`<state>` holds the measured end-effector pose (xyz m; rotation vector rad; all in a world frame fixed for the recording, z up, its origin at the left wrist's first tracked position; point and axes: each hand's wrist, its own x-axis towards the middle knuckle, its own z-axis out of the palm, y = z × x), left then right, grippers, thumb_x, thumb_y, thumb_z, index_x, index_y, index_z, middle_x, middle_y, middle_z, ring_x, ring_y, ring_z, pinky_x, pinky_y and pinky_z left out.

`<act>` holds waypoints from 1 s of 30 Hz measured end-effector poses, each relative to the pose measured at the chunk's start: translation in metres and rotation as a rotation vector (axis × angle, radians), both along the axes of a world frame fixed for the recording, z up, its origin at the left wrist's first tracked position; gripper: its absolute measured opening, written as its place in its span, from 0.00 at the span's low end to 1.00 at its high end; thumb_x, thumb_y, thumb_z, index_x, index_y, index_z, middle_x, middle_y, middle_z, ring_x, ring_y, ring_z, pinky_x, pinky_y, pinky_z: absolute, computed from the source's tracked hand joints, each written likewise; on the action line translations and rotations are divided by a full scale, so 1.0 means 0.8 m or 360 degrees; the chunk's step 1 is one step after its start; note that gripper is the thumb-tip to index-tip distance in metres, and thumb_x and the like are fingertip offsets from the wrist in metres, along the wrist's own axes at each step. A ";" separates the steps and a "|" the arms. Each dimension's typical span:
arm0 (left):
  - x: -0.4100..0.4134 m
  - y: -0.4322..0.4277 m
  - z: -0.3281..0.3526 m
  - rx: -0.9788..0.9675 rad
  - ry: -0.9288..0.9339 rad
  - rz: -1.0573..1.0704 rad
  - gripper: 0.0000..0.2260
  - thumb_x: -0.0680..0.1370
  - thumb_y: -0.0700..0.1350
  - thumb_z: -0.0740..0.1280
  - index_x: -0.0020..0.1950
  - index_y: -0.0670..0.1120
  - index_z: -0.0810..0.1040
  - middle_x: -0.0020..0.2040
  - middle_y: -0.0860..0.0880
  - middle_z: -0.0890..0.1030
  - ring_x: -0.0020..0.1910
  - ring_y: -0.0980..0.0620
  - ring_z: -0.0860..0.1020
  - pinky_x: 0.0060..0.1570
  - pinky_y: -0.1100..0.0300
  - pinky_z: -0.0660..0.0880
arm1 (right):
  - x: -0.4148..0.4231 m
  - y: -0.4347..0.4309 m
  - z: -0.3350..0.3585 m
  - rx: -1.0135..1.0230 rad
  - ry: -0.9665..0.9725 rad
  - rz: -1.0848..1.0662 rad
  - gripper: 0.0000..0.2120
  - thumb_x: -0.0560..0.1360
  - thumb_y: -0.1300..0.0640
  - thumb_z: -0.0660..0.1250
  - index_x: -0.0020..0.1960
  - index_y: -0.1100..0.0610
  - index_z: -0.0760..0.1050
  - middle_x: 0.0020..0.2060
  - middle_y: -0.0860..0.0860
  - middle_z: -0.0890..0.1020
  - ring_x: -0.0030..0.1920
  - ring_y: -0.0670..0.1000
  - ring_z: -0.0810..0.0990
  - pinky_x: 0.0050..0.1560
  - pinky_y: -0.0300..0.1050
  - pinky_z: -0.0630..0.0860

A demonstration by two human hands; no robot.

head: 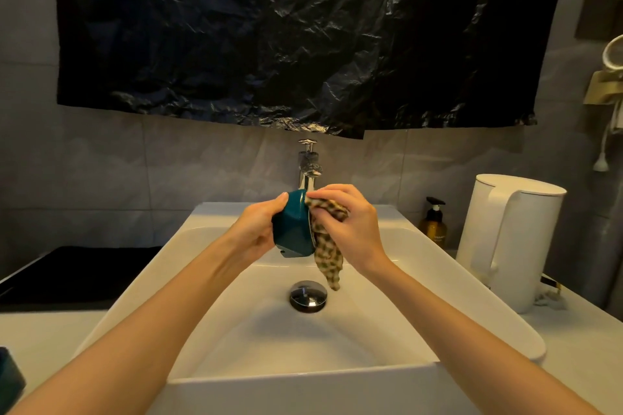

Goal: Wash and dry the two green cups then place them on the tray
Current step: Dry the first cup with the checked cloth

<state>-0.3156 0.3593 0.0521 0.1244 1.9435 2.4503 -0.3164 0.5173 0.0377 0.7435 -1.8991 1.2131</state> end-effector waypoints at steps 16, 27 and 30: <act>0.009 -0.005 0.004 0.0195 -0.0018 -0.0192 0.12 0.81 0.49 0.59 0.57 0.44 0.76 0.51 0.44 0.79 0.52 0.48 0.77 0.47 0.55 0.76 | -0.003 0.011 0.002 -0.0213 -0.0228 -0.0148 0.08 0.70 0.60 0.74 0.47 0.49 0.81 0.47 0.45 0.78 0.50 0.42 0.77 0.47 0.26 0.74; 0.012 -0.013 0.010 0.0350 0.0008 -0.0120 0.11 0.81 0.48 0.58 0.53 0.43 0.77 0.49 0.44 0.80 0.50 0.49 0.78 0.47 0.55 0.76 | 0.010 0.012 -0.001 0.0052 -0.0185 0.0316 0.10 0.70 0.68 0.72 0.46 0.55 0.83 0.47 0.47 0.84 0.53 0.45 0.81 0.53 0.37 0.78; 0.012 -0.014 0.010 0.0280 -0.0011 -0.0205 0.11 0.81 0.48 0.59 0.53 0.43 0.77 0.47 0.44 0.81 0.49 0.49 0.78 0.48 0.55 0.76 | 0.008 0.009 0.001 0.0020 -0.0002 0.0233 0.11 0.69 0.70 0.71 0.47 0.57 0.83 0.48 0.49 0.84 0.53 0.45 0.81 0.55 0.39 0.78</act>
